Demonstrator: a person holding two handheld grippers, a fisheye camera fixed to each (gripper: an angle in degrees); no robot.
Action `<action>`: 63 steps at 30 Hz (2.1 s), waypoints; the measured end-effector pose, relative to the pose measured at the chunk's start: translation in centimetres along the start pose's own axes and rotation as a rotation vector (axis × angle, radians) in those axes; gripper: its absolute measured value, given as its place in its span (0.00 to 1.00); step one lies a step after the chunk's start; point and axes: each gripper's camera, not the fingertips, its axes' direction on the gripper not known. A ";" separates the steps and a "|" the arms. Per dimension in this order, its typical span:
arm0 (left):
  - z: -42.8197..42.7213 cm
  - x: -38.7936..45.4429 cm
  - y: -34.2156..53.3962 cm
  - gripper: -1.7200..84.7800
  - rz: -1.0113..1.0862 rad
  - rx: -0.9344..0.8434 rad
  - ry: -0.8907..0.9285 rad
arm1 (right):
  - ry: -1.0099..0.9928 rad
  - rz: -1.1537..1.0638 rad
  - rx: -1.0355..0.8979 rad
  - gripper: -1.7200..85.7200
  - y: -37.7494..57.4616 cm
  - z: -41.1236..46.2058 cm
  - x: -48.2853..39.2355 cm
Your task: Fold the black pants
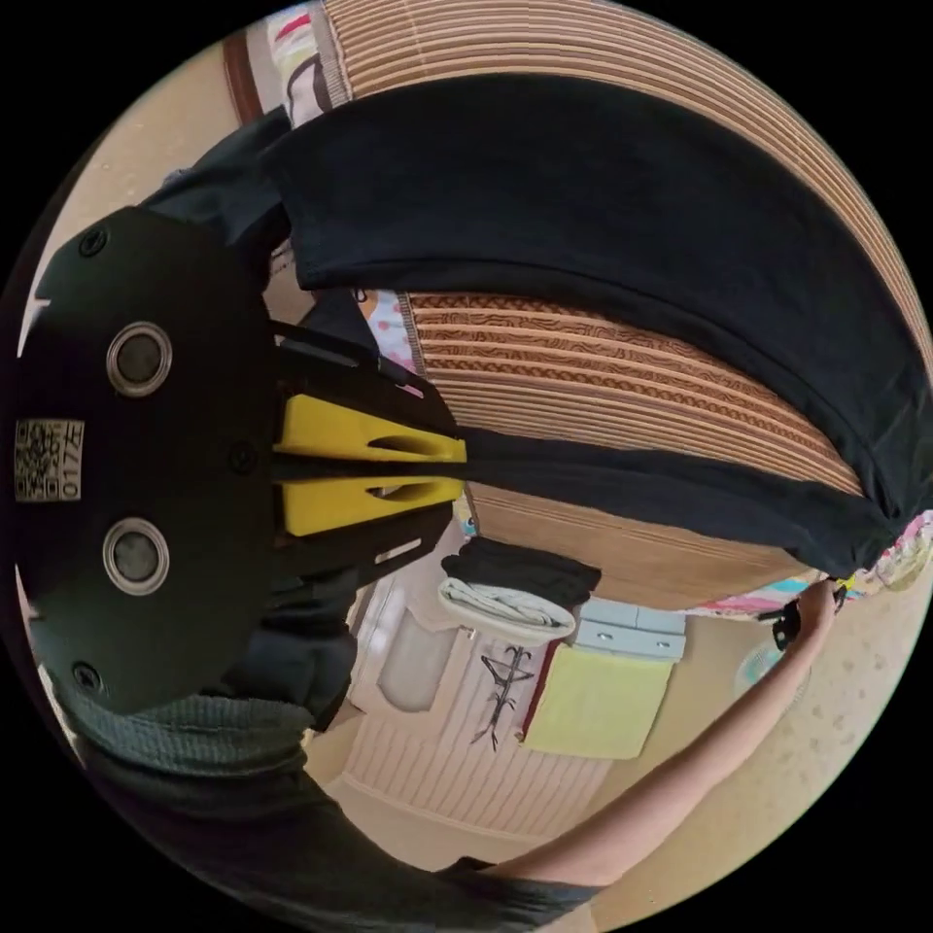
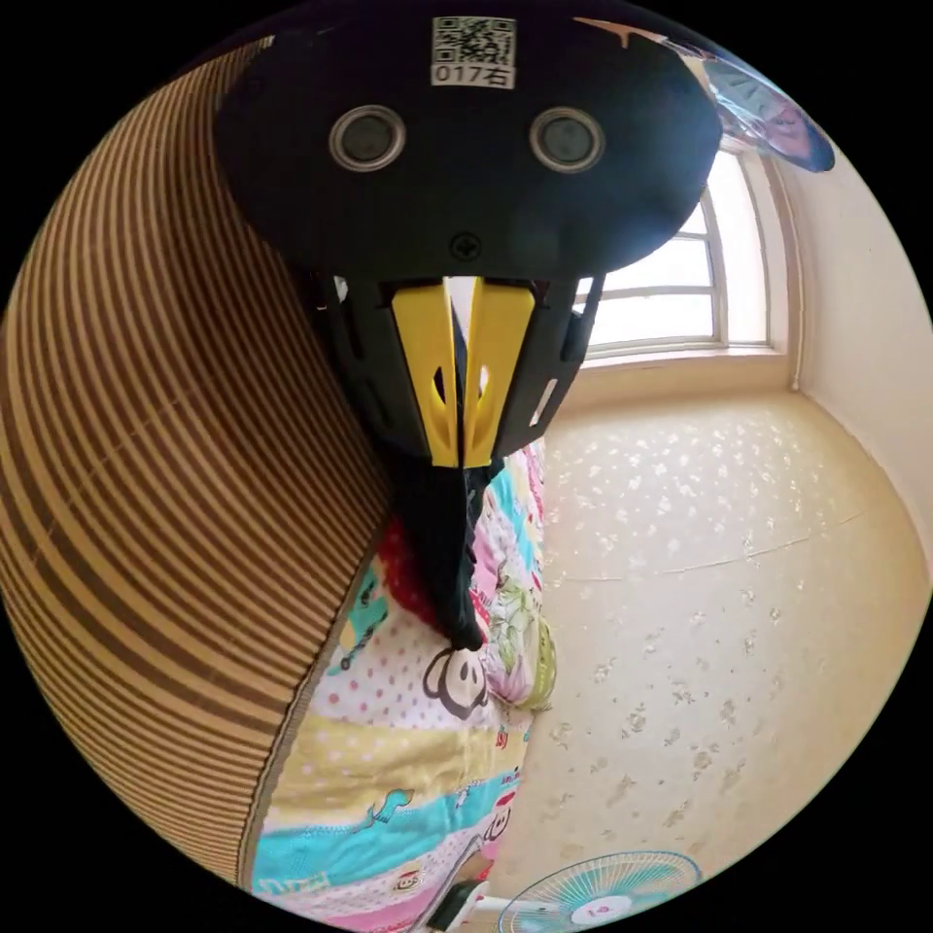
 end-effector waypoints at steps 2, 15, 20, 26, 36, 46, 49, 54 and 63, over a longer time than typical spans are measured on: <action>-2.3 -0.7 1.1 0.01 -0.023 0.065 0.141 | -0.064 -0.059 -0.052 0.03 2.2 2.6 -2.8; -16.2 -4.1 0.5 0.01 -0.165 0.211 -0.070 | -0.125 -0.160 -0.454 0.05 10.5 9.0 -0.3; -18.8 -3.0 -1.0 0.01 -0.122 0.149 -0.074 | 0.198 -0.352 -0.792 0.06 19.0 -0.2 4.6; -22.6 -1.3 -0.8 0.01 -0.191 0.144 0.175 | 0.179 -0.071 -0.846 0.14 30.5 -12.7 13.5; -27.1 0.8 1.4 0.01 -0.278 0.130 0.717 | -0.332 0.185 -0.493 0.14 43.5 -17.5 16.8; -33.0 1.2 -0.9 0.02 -0.180 -0.091 0.229 | -0.033 -0.018 -0.429 0.09 45.9 -18.2 13.4; -31.7 0.7 -0.4 0.01 -0.208 -0.093 0.487 | -0.038 0.053 -0.386 0.16 47.2 -17.7 15.1; -29.7 0.8 1.9 0.02 -0.239 -0.123 0.596 | -0.287 0.158 -0.304 0.19 48.4 -16.0 16.0; -31.1 0.7 4.0 0.10 -0.174 -0.122 -0.045 | 0.509 -0.102 -0.376 0.04 47.3 -14.3 12.0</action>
